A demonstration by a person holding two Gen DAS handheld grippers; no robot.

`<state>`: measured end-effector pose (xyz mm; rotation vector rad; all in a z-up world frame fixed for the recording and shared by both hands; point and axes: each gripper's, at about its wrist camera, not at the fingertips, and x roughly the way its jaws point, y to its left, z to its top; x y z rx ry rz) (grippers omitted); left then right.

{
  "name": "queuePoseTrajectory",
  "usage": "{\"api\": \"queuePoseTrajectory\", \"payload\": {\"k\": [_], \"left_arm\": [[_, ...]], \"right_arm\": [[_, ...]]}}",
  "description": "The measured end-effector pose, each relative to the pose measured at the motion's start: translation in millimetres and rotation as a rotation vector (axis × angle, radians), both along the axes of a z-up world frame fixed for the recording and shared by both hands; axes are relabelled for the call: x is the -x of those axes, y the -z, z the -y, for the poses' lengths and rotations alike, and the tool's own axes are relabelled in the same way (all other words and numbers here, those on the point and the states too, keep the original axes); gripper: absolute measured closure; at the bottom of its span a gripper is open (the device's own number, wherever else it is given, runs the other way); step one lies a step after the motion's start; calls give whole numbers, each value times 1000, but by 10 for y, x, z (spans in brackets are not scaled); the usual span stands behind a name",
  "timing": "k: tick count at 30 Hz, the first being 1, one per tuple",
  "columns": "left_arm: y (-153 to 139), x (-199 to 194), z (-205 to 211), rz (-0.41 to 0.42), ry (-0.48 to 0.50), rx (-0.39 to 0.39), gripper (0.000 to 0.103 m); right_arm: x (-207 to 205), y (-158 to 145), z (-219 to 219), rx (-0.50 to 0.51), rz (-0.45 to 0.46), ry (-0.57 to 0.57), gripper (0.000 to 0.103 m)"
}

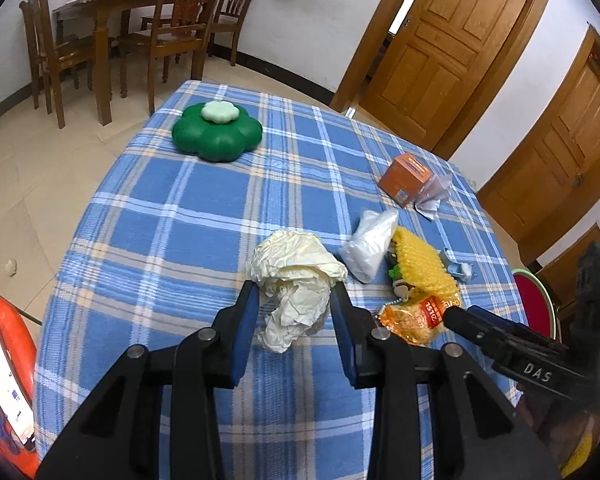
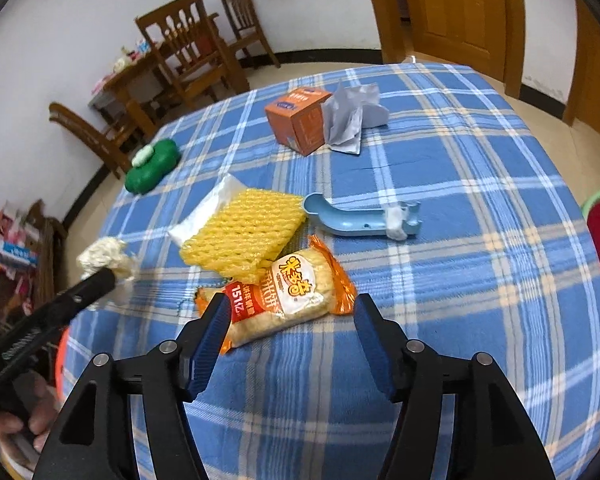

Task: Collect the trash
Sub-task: 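Grasp the crumpled white paper with the left tool while the right tool grasps the snack bag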

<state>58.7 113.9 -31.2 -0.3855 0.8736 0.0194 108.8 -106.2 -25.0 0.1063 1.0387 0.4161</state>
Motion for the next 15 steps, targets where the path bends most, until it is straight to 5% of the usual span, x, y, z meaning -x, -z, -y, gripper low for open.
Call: {"api": "queuePoseTrajectory", "payload": {"k": [15], "left_arm": [[-1,50,-22,3,-7,9,66]], "right_arm": [[-22,116,-288,101,18,-105,23]]}}
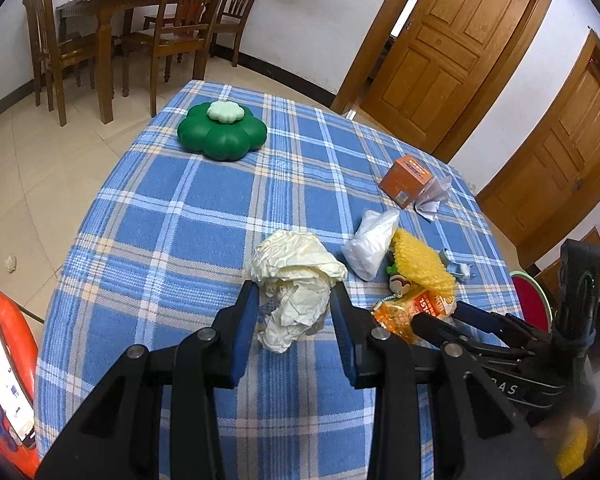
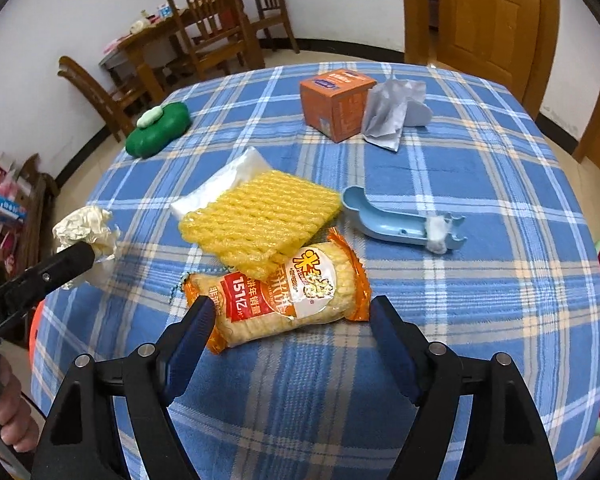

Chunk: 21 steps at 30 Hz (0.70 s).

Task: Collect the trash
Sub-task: 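Grasp the crumpled white paper with the left tool while the right tool grasps the snack bag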

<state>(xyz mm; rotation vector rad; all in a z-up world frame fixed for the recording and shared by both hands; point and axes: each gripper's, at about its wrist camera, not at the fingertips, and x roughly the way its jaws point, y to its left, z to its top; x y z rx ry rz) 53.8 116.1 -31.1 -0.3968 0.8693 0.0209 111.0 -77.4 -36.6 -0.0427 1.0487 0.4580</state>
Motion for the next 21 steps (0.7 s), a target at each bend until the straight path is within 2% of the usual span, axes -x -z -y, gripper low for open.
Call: {"api": "queuePoseTrajectory", "payload": {"k": [10,13,15,21], "left_arm": [[-22,36,73,2,16,1,66],[-33,45,99,4,20,-1,66],[-34,46,114,5,23,-2,66],[-74,61,181,14,40,-9,66]], "right_arm": [[70,40,-132,77,68,-61,20],[67,47,-112,65,76,-58,22],[78,42,-100,61,85,-59,28],[117,11,63,-10,59,-18,31]]}}
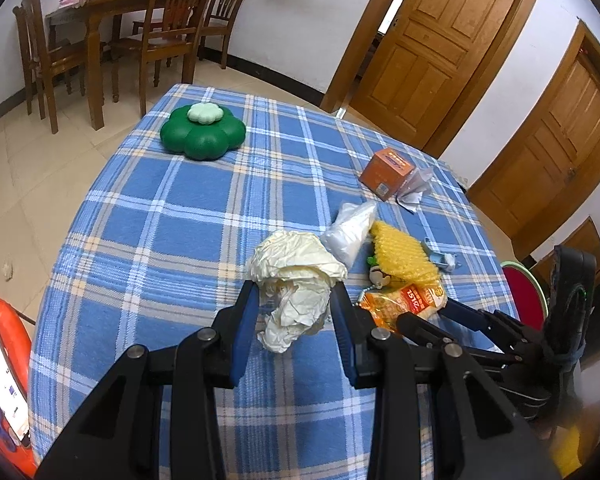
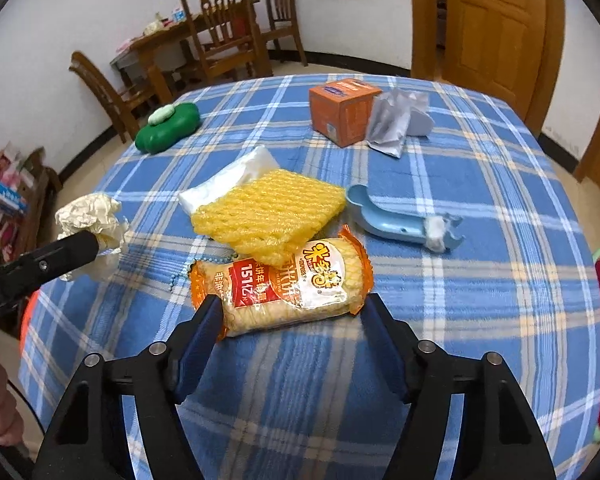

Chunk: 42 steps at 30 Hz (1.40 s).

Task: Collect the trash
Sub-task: 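Grasp the crumpled white paper with the left tool while the right tool grasps the snack bag, then carry the white paper and snack bag over the red bucket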

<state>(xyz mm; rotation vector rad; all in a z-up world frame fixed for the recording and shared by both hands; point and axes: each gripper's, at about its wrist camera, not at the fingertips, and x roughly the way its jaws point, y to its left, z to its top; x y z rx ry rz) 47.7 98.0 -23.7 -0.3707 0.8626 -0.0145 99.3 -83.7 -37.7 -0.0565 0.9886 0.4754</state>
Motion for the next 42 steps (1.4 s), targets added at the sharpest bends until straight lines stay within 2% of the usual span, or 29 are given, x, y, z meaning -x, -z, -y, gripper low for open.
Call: {"api": "queuePoseTrajectory", "payload": {"k": [7,21,32,42], "left_arm": [[-38,12,117,10,28,-7,66],[-145,21,479,29,111,-27,66],[-277,-56,964,49,235,-40,66],[-329,-239,1520,54,360,-51,66]], "right_arm": [[176,-75,304,-39,-7,43,31],[503,-383,1153,-45,74,233,31],[658,-564,1803,-109,111,382,31],[699,-569,2374,-142,116,523,31]]}}
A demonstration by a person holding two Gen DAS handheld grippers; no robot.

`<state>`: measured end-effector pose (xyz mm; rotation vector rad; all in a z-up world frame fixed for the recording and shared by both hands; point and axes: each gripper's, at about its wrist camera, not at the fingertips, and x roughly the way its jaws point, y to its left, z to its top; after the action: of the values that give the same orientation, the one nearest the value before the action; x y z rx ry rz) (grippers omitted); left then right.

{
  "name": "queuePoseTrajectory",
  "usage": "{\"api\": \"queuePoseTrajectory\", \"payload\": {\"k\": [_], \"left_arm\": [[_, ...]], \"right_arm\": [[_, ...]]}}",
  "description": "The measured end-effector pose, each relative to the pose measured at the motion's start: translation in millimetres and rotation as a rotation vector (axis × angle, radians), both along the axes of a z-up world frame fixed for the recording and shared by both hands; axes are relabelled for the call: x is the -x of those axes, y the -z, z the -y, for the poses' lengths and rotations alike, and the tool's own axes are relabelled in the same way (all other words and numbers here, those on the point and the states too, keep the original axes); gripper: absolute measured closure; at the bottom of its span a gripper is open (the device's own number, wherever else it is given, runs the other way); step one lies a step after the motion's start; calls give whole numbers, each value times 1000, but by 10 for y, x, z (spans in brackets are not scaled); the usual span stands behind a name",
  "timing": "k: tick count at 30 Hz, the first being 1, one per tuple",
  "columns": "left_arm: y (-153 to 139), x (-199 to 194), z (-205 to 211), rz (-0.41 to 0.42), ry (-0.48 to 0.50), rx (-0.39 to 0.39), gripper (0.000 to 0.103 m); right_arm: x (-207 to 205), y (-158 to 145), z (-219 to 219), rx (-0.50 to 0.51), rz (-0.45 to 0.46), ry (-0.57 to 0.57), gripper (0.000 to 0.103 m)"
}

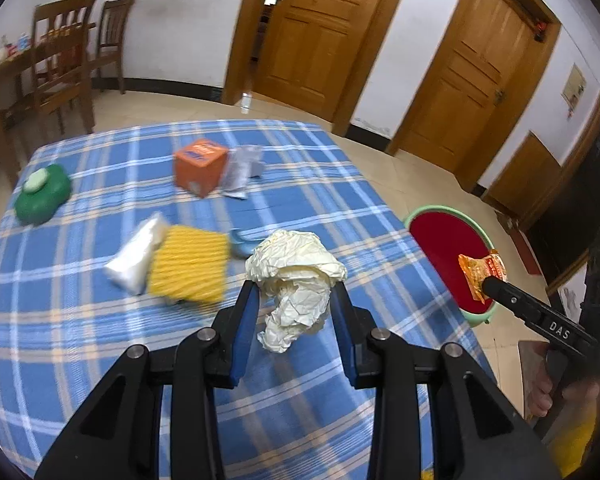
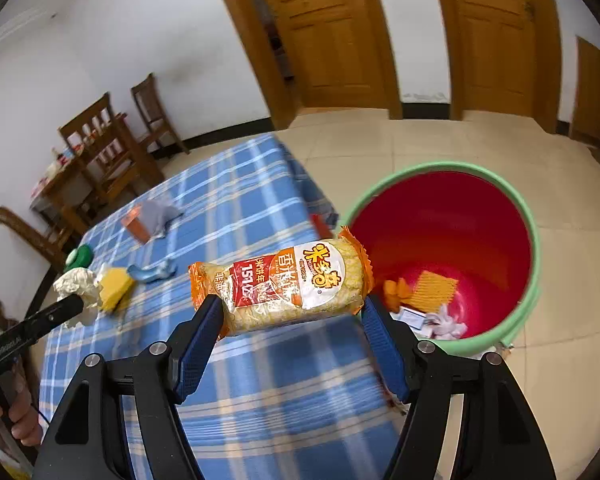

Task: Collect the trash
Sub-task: 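Carry the white paper and snack bag over the red bucket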

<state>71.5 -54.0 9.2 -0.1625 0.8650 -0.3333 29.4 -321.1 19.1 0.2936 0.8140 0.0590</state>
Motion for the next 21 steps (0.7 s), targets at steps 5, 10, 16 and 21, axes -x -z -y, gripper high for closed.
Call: {"api": "queuePoseTrajectory", "payload": {"k": [5,10,16,21], "left_arm": [[-12,-112,310,-2,59,-13,66],[-7,-221,643,-5,120,-31,66],[38,-355,1055,-16,189,-57,66],[81,-438,1346,-24,240,-72,66]], "right_arm": [[-3,69,283,-31,-13,67,31],[-17,146,524,-54,-30,119,31],[-35,245,808,-60,-49,184,31],[-47,329,1024,-78,-64,226,29]]}}
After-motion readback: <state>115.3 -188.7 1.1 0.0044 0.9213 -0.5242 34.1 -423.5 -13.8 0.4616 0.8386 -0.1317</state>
